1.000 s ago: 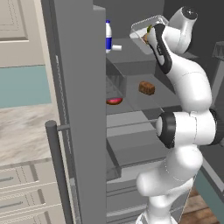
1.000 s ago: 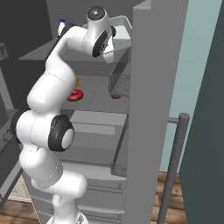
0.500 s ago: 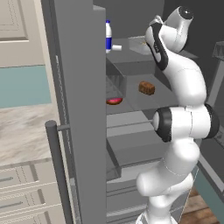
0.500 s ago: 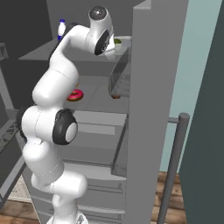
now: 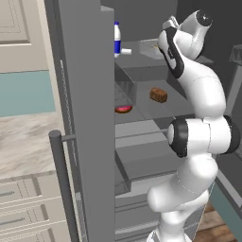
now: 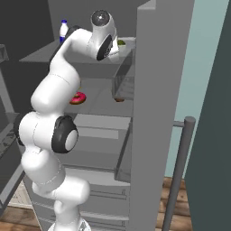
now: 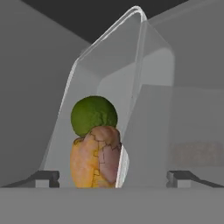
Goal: Place the tupperware on the top shelf of the fridge. Make space for the tupperware among the existing items by rearranging them on the shelves if needed. Close the fridge door when finished.
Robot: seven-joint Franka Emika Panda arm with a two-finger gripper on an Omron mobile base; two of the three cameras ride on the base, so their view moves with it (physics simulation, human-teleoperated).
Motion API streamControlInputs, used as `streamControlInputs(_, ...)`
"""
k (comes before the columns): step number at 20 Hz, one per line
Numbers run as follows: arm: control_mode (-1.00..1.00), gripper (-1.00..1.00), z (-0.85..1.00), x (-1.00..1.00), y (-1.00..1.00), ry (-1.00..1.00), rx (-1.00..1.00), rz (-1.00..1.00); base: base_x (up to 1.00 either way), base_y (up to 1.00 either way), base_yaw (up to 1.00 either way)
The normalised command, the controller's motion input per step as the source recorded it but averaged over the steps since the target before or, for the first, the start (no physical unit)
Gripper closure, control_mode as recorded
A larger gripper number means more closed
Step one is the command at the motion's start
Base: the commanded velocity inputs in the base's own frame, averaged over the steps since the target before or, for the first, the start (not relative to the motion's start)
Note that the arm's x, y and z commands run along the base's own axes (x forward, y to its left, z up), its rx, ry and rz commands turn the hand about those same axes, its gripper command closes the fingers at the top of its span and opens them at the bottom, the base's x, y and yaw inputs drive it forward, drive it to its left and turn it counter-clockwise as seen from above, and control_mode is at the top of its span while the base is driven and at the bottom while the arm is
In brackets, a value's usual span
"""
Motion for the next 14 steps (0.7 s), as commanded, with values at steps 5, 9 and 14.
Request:
streamControlInputs(5,-1.0,-1.0,0.0,-0.6,0.0,0.0,0.0,0.0,0.0,0.0,0.0)
streamControlInputs(9,-1.0,-1.0,0.0,-0.89,0.02,0.03,-0.05,0.02,0.0,0.0,0.0)
streamControlInputs(14,-1.0,-1.0,-0.28,-1.0,0.17,0.06,-0.13,0.01,0.0,0.0,0.0)
